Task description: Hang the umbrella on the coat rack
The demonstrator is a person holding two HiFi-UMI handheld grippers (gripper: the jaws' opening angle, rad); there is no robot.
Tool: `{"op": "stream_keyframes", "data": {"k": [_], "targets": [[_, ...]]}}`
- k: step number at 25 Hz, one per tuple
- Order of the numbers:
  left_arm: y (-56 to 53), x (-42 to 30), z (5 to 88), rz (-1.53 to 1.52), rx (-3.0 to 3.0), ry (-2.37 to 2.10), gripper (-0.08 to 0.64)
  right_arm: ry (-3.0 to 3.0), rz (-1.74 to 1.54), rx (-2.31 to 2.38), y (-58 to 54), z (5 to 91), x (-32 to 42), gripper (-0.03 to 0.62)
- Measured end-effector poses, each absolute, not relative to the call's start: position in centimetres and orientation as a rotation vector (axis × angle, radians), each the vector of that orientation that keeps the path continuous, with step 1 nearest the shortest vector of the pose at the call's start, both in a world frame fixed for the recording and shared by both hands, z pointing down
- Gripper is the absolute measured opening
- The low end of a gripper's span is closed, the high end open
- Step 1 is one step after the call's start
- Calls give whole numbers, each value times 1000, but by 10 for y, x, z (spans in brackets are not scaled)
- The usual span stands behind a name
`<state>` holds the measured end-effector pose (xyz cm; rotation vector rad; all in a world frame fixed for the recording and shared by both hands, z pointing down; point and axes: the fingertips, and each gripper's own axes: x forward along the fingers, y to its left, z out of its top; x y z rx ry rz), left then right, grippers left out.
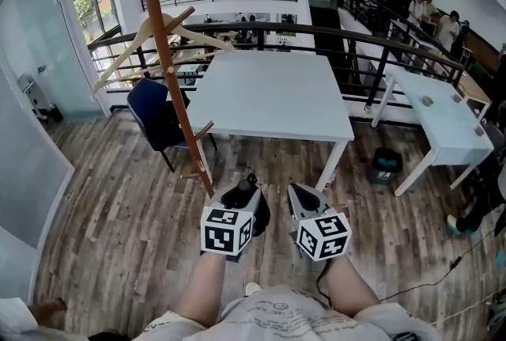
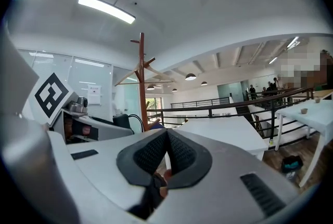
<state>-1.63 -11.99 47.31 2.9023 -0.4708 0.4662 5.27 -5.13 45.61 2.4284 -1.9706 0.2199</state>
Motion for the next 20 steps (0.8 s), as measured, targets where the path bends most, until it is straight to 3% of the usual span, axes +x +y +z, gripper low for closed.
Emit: {"op": "stream_keyframes", "data": {"k": [13, 20], "targets": [[-251, 24, 445, 527, 2921, -568, 158, -2171, 316, 2267, -197, 465, 99, -2], [-334, 93, 404, 449, 2864, -672, 158, -2401, 326, 2077, -309, 451, 183, -2]]}}
